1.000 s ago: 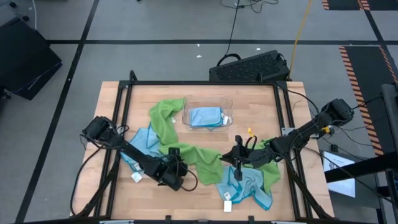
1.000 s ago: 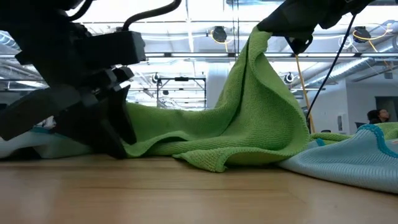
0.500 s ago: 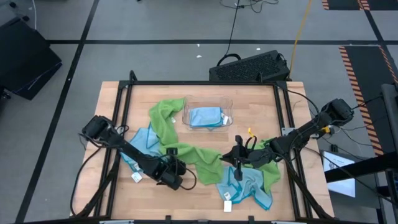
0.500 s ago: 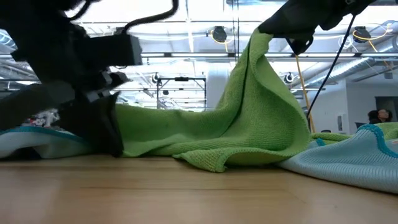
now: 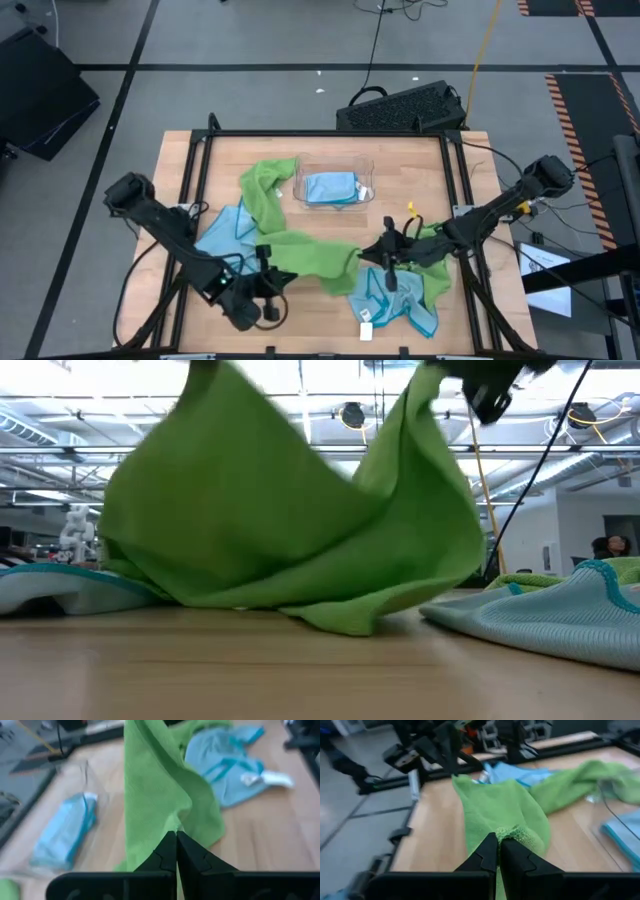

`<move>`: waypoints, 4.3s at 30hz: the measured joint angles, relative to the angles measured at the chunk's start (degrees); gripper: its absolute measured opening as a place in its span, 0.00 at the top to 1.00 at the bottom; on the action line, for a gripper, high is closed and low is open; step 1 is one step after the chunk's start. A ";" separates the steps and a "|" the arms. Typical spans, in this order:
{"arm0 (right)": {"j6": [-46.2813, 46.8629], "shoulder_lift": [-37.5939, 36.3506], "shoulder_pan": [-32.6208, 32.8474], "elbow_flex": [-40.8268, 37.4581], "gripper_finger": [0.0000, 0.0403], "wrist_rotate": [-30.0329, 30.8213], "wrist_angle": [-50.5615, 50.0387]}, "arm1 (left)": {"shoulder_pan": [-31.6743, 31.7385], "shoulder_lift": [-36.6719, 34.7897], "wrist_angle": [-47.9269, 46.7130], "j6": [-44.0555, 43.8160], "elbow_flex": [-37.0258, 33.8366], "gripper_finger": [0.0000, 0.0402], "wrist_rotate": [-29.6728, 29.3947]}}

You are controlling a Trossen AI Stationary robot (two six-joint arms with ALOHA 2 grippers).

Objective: Fold microfiber towels
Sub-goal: Fold the bottom left green microfiber cloth

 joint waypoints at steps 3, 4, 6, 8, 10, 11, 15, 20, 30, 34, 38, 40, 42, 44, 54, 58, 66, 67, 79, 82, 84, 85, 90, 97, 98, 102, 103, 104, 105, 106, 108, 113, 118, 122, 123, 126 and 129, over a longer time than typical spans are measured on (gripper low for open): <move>-1.93 -1.89 2.23 1.58 0.99 1.70 -1.42 | -0.85 1.44 -1.16 4.25 5.94 1.00 -2.03; -2.87 -2.28 3.03 2.45 0.99 2.51 -1.77 | -1.11 2.06 -2.27 5.73 8.09 1.00 -2.54; -4.53 -3.02 4.90 4.47 0.99 3.25 -3.27 | -1.70 3.43 -4.10 8.95 12.64 1.00 -4.69; -5.95 -3.42 6.67 7.14 0.99 4.29 -6.35 | -2.19 4.54 -4.97 11.95 17.18 1.00 -6.77; -6.54 -3.46 8.29 10.30 0.99 5.16 -11.00 | -2.64 5.41 -5.65 14.68 21.16 1.00 -9.35; -6.64 -3.47 9.13 11.90 0.99 6.01 -13.91 | -2.84 5.88 -5.50 15.98 22.95 1.00 -10.62; -6.20 -3.49 12.26 17.79 0.99 7.92 -23.60 | -4.48 7.35 -5.68 21.24 28.66 1.00 -18.02; -5.48 -3.49 15.93 25.91 0.99 8.89 -37.34 | -7.85 7.55 -5.89 26.50 34.84 1.00 -25.97; -6.12 -3.90 15.82 25.11 0.99 5.92 -52.71 | -8.88 6.43 -24.30 10.33 37.69 1.00 -32.75; -5.20 -4.14 14.45 20.78 0.99 5.87 -52.74 | -5.81 6.41 -44.95 -13.85 37.40 1.00 -26.04; -3.18 -4.10 14.12 19.65 0.99 2.95 -52.72 | -1.79 6.43 -54.59 -27.42 34.61 1.00 -16.52; -2.26 -4.15 14.14 20.02 0.99 -0.24 -52.60 | -0.14 6.43 -54.91 -28.90 33.76 1.00 -12.53; -1.28 -4.12 14.14 20.75 0.99 -2.05 -52.68 | 1.51 6.43 -54.90 -28.94 33.06 1.00 -10.28; -1.06 -4.51 14.14 21.50 0.99 -2.04 -53.13 | 3.61 6.43 -55.17 -28.59 32.39 1.00 -9.33; -1.89 -9.69 10.76 22.44 0.99 7.21 -58.32 | 11.15 6.41 -61.37 -31.01 32.07 0.99 -0.46; -2.00 -10.31 11.05 22.47 0.99 4.30 -55.78 | 7.22 6.41 -48.40 -19.64 32.40 0.99 6.44; -6.55 -10.10 11.89 27.97 0.99 4.64 -54.69 | 2.50 6.42 -38.24 -6.65 39.30 0.99 1.02; -7.62 -10.09 11.89 29.38 0.99 4.95 -54.96 | 2.40 6.35 -38.22 -5.04 40.91 0.99 0.69; -7.01 -11.73 11.14 36.48 0.99 4.86 -67.41 | 3.70 6.32 -54.34 -4.34 51.20 0.99 0.97; -6.19 -11.49 11.14 35.87 0.99 -2.29 -66.86 | 3.15 6.43 -54.46 -3.36 50.24 0.99 8.61; -6.11 -11.18 11.18 35.86 0.99 -5.78 -64.92 | 2.37 6.43 -53.88 -2.28 50.19 0.99 9.97; -6.57 -11.12 11.19 35.86 0.99 -7.24 -63.41 | 1.96 6.42 -53.56 -1.85 50.21 0.99 9.98; -10.27 -11.27 11.19 35.86 0.99 -10.83 -56.02 | -0.67 6.38 -53.99 -0.30 52.18 0.99 10.06; -9.79 -13.12 10.67 35.86 0.99 -10.58 -55.06 | -3.92 6.36 -56.73 4.20 55.00 0.99 7.39; -9.53 -13.33 10.13 35.86 0.99 -10.42 -55.13 | -4.16 6.32 -58.33 3.80 55.44 0.99 5.18; -8.66 -13.56 8.07 35.85 0.99 -4.56 -59.08 | -2.38 6.30 -66.80 -2.09 54.82 0.99 -0.37; -8.77 -13.58 7.49 35.41 0.99 -1.95 -60.08 | -1.11 6.30 -68.47 -3.96 53.96 0.99 -1.12; -8.72 -13.66 6.78 34.42 0.99 0.37 -60.63 | 0.33 6.30 -68.64 -5.39 52.54 0.99 -1.67; -8.60 -13.79 5.94 33.07 0.99 2.38 -60.98 | 1.83 6.28 -68.22 -5.82 50.92 0.99 -1.84; -8.61 -13.90 5.09 31.53 0.99 3.79 -60.99 | 3.35 6.30 -68.08 -6.54 49.05 0.99 -1.86; -8.63 -14.21 3.46 27.99 0.99 4.52 -59.63 | 5.52 6.39 -67.88 -8.77 45.23 0.99 -1.70; -10.94 -15.59 -1.97 19.28 0.99 6.48 -58.86 | 12.62 6.40 -65.29 -12.42 33.67 0.99 -0.43; -14.11 -17.09 -9.05 11.57 0.99 9.09 -58.47 | 18.47 6.35 -64.01 -15.04 25.06 0.99 0.30; -17.19 -18.15 -14.10 6.28 0.99 8.79 -54.35 | 21.96 6.41 -60.18 -13.71 21.45 0.99 1.20; -18.04 -18.44 -15.11 5.02 0.99 8.60 -52.78 | 22.53 6.40 -58.82 -12.84 20.97 0.99 1.20; -20.32 -19.12 -17.56 1.58 0.99 5.08 -48.35 | 23.56 6.39 -53.64 -9.05 19.80 0.99 2.59; -21.34 -19.76 -18.53 -1.05 0.99 0.93 -45.23 | 23.81 6.39 -48.85 -4.77 18.84 0.99 5.18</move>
